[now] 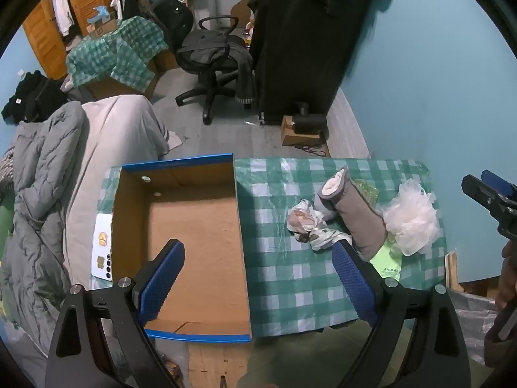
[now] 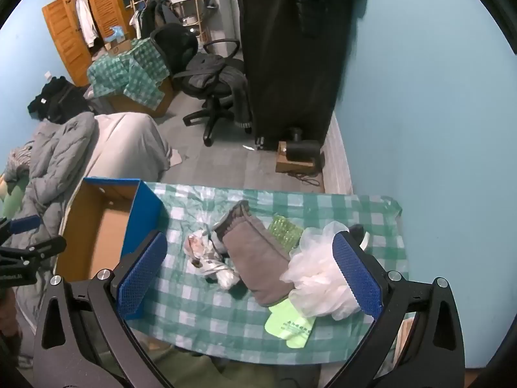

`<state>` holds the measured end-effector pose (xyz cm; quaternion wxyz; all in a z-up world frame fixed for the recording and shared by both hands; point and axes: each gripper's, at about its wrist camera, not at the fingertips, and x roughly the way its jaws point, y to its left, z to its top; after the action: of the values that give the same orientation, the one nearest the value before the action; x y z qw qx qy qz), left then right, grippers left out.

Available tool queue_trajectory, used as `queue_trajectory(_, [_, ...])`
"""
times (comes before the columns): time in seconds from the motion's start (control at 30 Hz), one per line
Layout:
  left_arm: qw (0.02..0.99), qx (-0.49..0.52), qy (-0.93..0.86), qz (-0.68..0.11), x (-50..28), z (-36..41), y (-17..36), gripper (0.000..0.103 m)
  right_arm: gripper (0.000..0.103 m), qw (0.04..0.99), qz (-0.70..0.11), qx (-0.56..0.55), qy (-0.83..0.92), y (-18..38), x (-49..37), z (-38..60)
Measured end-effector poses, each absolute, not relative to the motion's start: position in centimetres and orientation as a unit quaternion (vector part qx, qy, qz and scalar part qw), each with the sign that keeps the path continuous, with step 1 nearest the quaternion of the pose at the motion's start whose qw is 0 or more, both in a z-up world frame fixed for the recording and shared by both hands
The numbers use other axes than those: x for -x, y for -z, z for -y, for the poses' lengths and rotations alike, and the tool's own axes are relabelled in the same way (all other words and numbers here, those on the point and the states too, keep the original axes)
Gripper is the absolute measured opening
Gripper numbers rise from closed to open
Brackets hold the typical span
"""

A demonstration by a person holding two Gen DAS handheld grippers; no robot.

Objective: Organize soft objects

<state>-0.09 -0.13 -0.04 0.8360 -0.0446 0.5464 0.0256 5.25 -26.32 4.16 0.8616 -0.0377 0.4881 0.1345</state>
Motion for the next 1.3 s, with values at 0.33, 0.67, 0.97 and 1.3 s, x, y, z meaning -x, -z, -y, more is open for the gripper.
queue_trajectory(0.33, [0.839,0.052,-0.022,-0.542,0.4,-0.2,-0.3,0.094,0.101,0.861,-0.489,0.033,-0.138,-4.1,-5.5,26.7])
queue_trajectory(0.67, [0.835,0.068,-0.035,-0.544,-0.4,0.8,-0.2,0.094,0.101,0.86,-0.488,0.032,-0.143,-4.1,-5.8,26.7])
queue_trajectory(0.97, [0.834,0.072,-0.036,-0.545,-0.4,0.8,-0.1,0.094,0.101,0.86,-0.49,0.031,-0.143,-4.1,-5.9,26.7])
queue_trajectory(1.3, [0.831,0.08,-0.039,-0.549,-0.4,0.8,0.1,0.094,0.101,0.859,-0.49,0.031,-0.143,-4.2,-6.1,26.8])
